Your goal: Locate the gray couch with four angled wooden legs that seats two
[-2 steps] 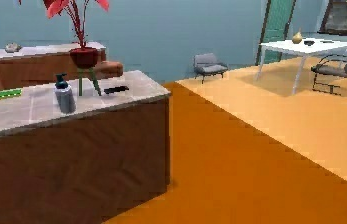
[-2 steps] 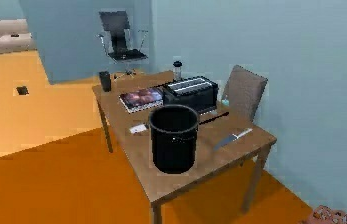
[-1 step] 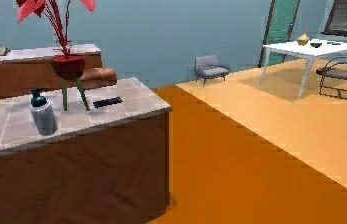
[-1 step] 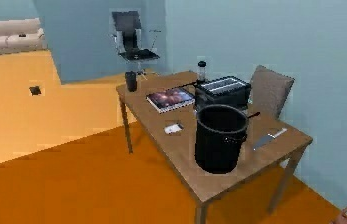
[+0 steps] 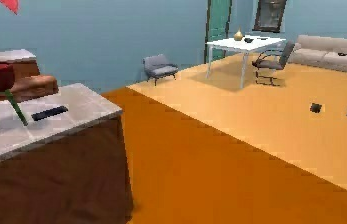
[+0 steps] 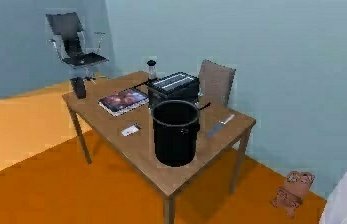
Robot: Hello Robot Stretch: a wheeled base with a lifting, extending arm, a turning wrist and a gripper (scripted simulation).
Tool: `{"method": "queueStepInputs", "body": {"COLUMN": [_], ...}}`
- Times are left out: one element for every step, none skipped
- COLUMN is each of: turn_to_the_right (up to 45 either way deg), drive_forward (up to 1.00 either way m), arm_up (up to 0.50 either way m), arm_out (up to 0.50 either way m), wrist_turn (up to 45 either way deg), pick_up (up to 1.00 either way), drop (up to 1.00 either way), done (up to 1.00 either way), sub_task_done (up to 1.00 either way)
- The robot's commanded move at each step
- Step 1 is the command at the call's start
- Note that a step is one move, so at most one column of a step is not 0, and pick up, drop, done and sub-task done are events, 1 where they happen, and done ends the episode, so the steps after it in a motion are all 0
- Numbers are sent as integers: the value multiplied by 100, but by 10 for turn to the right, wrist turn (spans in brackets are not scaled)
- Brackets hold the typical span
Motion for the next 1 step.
{"method": "queueStepInputs", "body": {"turn_to_the_right": [0], "drive_forward": [20], "arm_up": [0], "arm_out": [0], "wrist_turn": [0], "pick_up": [0], "drop": [0], "done": [0], "sub_task_done": [0]}}
